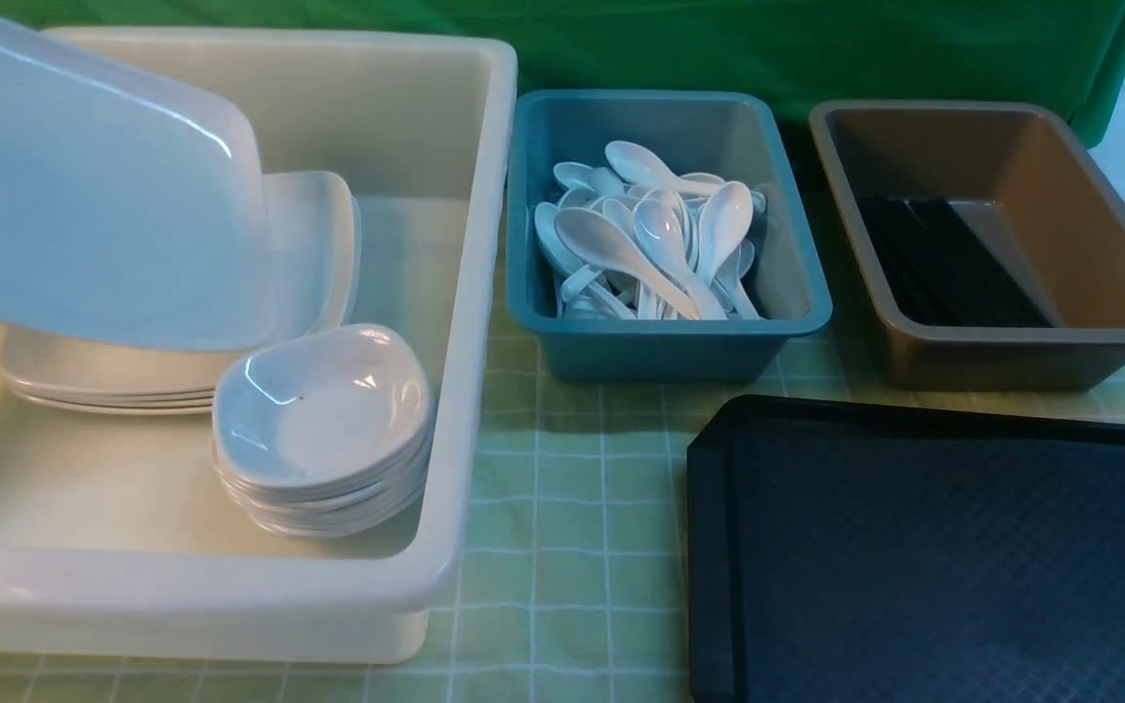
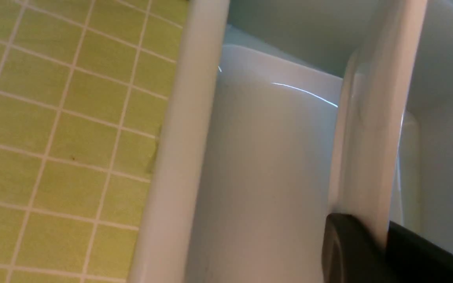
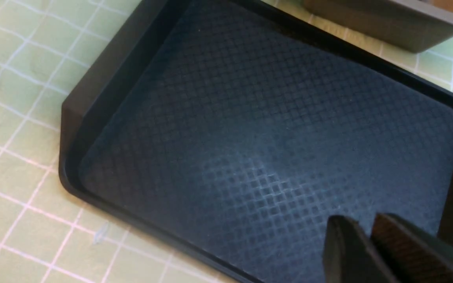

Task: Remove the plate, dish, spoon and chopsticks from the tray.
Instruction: Use the left arm to put the plate into the large storage box on the left

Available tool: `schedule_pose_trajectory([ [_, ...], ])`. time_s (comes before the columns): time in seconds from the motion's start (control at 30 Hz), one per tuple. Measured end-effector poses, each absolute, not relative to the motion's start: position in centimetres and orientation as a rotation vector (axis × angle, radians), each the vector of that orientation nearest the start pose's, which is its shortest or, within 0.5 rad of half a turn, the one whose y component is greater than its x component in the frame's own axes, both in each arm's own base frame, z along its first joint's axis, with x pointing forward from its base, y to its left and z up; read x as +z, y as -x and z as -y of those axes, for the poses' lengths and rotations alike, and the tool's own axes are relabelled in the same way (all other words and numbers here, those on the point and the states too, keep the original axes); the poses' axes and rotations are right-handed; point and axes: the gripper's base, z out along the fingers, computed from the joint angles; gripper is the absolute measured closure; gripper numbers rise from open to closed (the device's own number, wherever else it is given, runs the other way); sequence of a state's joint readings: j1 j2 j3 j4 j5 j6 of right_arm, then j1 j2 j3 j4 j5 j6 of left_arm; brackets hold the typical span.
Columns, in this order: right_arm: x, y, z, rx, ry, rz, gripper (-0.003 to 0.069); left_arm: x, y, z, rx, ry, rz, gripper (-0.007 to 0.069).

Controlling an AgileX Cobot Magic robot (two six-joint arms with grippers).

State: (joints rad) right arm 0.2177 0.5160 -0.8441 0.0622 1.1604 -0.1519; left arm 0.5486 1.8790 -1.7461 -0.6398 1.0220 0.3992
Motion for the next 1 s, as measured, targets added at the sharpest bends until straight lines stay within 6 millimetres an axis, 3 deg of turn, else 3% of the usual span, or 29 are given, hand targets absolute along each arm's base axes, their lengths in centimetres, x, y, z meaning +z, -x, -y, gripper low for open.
schedule_pose_trajectory([
  [0.2,35.6,-5.8,-1.8,0.115,0.423,-2.274,0.0564,29.7,-39.5,-18.5,-0.458,0.404,-2.393,0.0613],
  [0.57,35.8,-6.0,-1.9,0.144,0.359,-2.255,0.0564,26.8,-41.0,-18.6,-0.513,0.415,-2.403,0.0615],
  [0.77,35.9,-6.1,-1.9,0.161,0.322,-2.239,0.0564,26.5,-42.1,-17.6,-0.443,0.300,-2.385,0.0617],
  [1.0,36.0,-6.2,-1.9,0.165,0.317,-2.237,0.0556,26.3,-43.6,-15.6,-0.228,0.162,-2.403,0.0577],
])
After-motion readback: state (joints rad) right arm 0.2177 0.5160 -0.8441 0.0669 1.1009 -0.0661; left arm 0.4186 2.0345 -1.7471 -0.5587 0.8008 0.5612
